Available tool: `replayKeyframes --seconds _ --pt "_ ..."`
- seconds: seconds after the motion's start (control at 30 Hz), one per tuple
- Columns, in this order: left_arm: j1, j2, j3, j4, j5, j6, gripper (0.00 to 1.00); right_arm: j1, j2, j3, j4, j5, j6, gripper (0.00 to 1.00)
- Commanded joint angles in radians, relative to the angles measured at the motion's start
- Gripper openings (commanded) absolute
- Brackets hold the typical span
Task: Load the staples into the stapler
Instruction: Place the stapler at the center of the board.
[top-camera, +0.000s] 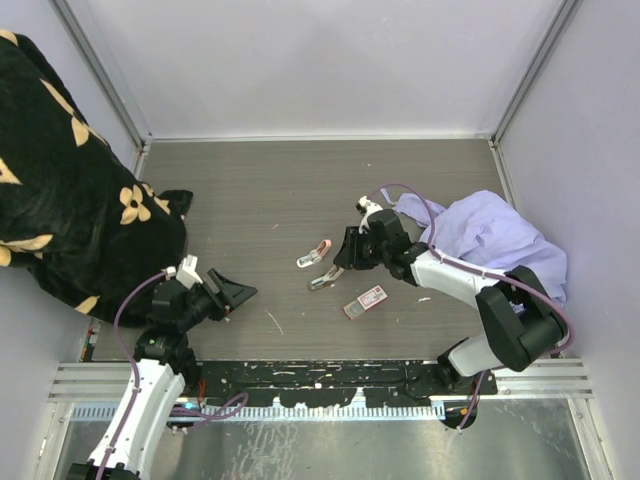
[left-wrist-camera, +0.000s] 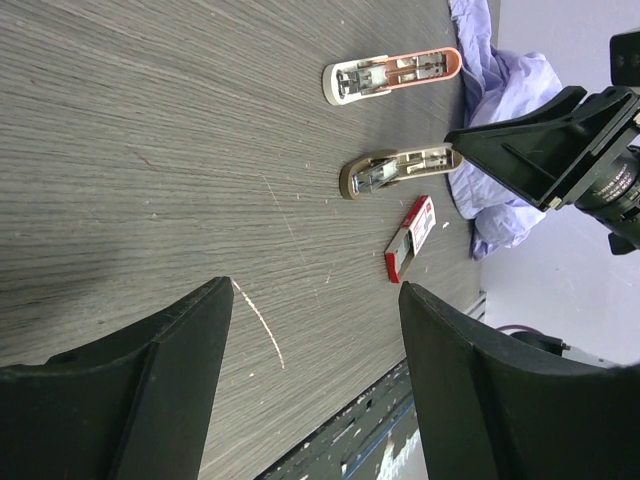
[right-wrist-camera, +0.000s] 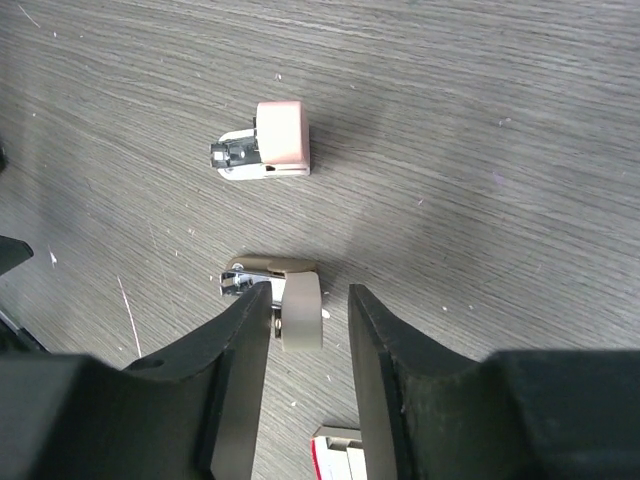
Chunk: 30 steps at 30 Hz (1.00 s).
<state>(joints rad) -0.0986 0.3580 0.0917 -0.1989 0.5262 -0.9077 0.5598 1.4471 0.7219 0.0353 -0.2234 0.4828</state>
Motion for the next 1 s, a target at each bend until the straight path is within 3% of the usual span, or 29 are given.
replayKeyframes --seconds 0.0,0.27,0.43,0.63,0.83,0.97 --pt "-0.001 -0.001 0.036 0.049 0.001 0.018 0.70 0.002 -0.060 0.020 0.018 -0.017 -0.019 0.45" --pt "-0.001 -0.014 0.034 0.040 0.002 0.025 0.70 0.002 -0.118 0.010 0.011 -0.018 -0.038 0.61" --pt "-0.001 -0.014 0.078 -0.042 -0.017 0.107 0.72 0.002 -0.172 0.014 -0.044 0.022 -0.050 0.62" --pt "-0.002 0.053 0.182 -0.104 -0.038 0.239 0.83 0.002 -0.264 0.009 -0.165 0.076 -0.058 0.61" --pt "-0.021 0.248 0.272 -0.041 -0.048 0.333 0.86 0.015 -0.331 0.001 -0.337 0.134 0.041 0.55" --pt "-0.102 0.397 0.348 0.011 -0.087 0.383 0.85 0.032 -0.371 -0.052 -0.378 0.158 0.129 0.54"
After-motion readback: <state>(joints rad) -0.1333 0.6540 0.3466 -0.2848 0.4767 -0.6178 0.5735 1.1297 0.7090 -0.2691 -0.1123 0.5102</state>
